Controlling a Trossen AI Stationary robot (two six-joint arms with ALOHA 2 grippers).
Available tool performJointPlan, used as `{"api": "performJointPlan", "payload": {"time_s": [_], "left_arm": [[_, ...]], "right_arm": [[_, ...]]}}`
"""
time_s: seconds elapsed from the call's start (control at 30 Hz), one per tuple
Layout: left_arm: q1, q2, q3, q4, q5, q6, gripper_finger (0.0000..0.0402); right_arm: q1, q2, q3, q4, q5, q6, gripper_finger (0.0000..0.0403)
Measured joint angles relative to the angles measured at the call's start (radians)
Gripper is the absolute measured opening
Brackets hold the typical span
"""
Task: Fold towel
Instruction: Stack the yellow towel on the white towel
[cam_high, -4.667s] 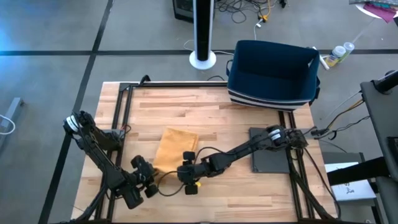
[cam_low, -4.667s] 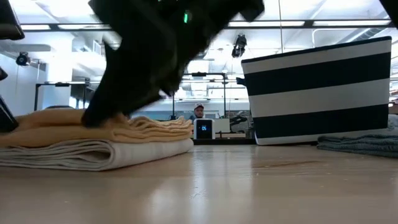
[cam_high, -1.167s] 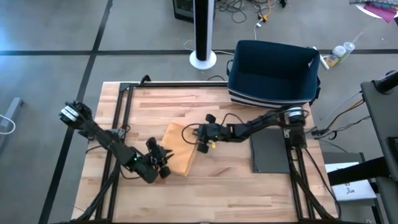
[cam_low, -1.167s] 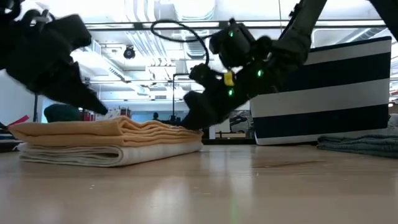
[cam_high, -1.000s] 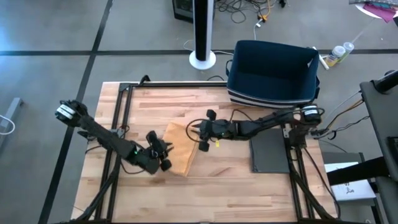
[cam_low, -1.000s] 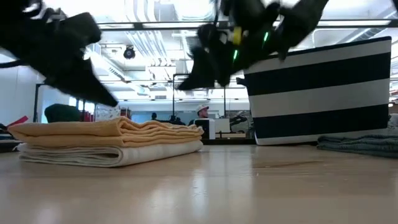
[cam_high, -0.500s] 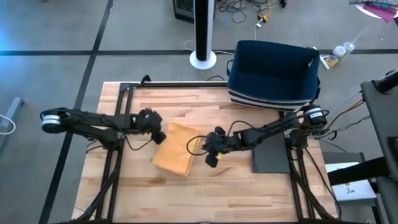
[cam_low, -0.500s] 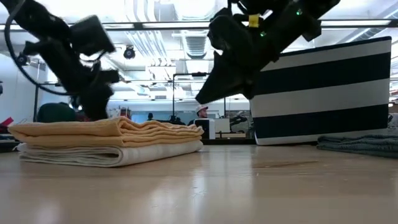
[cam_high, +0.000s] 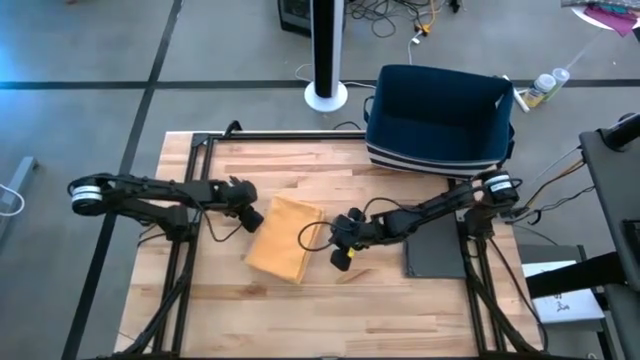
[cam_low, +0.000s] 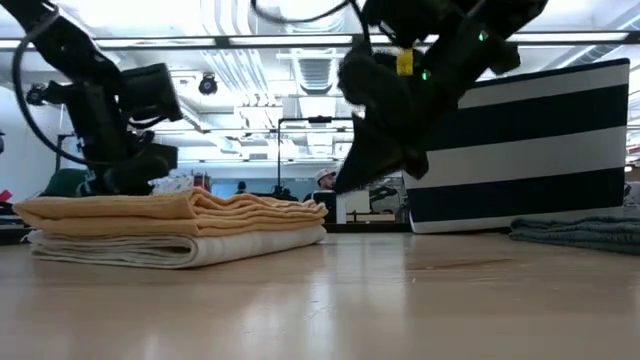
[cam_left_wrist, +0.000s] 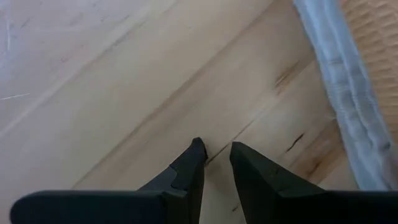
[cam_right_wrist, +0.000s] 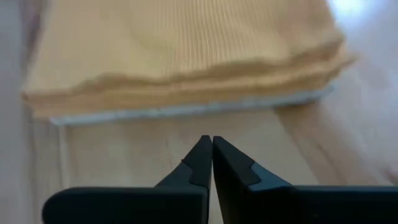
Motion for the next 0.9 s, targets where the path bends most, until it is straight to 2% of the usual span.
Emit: {"api": "performJointPlan", "payload": {"time_s": [0.17,0.37,0.6,0.77,0.9], "left_arm": [[-0.086,0.008,-0.012,0.014,0.000,-0.024,0.0076],[-0.241,-0.007,0.007,-0.005,0.114,-0.044,0.0076],[-0.427,-0.023,0.004,-0.058,0.118,-0.184,0.0076],[-0.555,-0.018,-0.007,0.051,0.144,-0.275,0.0076],[-0.604,0.021,-0.011,0.229,0.152,-0.311,0.0076]], "right_arm": [[0.002,0.027,0.002,-0.043,-0.037,0.007,0.0008],[0.009,0.027,0.011,-0.042,-0.037,0.032,0.0007],[0.046,0.029,0.013,-0.036,-0.038,0.022,0.0007],[0.062,0.029,0.015,-0.037,-0.037,0.009,0.0007],[0.068,0.002,0.015,-0.067,-0.036,-0.017,0.0007]]}}
